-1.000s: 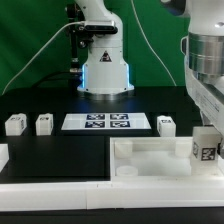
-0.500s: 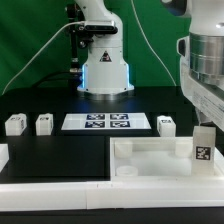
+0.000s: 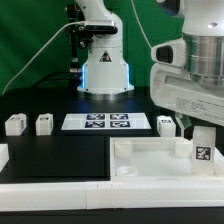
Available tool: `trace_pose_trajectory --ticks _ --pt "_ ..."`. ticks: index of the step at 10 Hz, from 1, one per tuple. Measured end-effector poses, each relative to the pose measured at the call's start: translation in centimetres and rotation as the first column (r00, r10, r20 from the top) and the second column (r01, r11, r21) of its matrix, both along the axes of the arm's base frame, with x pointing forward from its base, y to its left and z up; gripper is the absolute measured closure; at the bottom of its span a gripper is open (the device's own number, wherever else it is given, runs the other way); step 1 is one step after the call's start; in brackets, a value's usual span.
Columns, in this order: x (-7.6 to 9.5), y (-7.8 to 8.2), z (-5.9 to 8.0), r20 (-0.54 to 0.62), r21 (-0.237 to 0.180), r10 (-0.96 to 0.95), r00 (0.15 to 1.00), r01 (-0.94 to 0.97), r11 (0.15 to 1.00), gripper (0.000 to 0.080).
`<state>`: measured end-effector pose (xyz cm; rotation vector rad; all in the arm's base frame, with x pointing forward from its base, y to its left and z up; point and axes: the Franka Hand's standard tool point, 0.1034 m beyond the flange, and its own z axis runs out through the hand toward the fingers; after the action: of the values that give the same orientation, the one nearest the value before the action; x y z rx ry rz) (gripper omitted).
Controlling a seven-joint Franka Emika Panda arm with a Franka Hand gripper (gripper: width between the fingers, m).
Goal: Assemble one leg
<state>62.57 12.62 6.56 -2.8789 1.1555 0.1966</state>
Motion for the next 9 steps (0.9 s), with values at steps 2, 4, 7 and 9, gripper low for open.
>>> trace_pose_trajectory --ticks 2,4,7,9 --pt "0.0 -0.1 0.0 0.021 0.022 0.230 0.973 -0.230 0.973 0.0151" --pt "0.0 -0.3 0.0 0.038 0.033 0.381 0.924 -0.382 0.923 0.0151" --pt "0.2 -1.2 0.0 0.039 0.028 0.389 0.920 -0.390 0.920 0.0151" --pt "0.2 -1.2 0.0 0.039 0.028 0.389 0.920 -0.391 0.920 0.0176"
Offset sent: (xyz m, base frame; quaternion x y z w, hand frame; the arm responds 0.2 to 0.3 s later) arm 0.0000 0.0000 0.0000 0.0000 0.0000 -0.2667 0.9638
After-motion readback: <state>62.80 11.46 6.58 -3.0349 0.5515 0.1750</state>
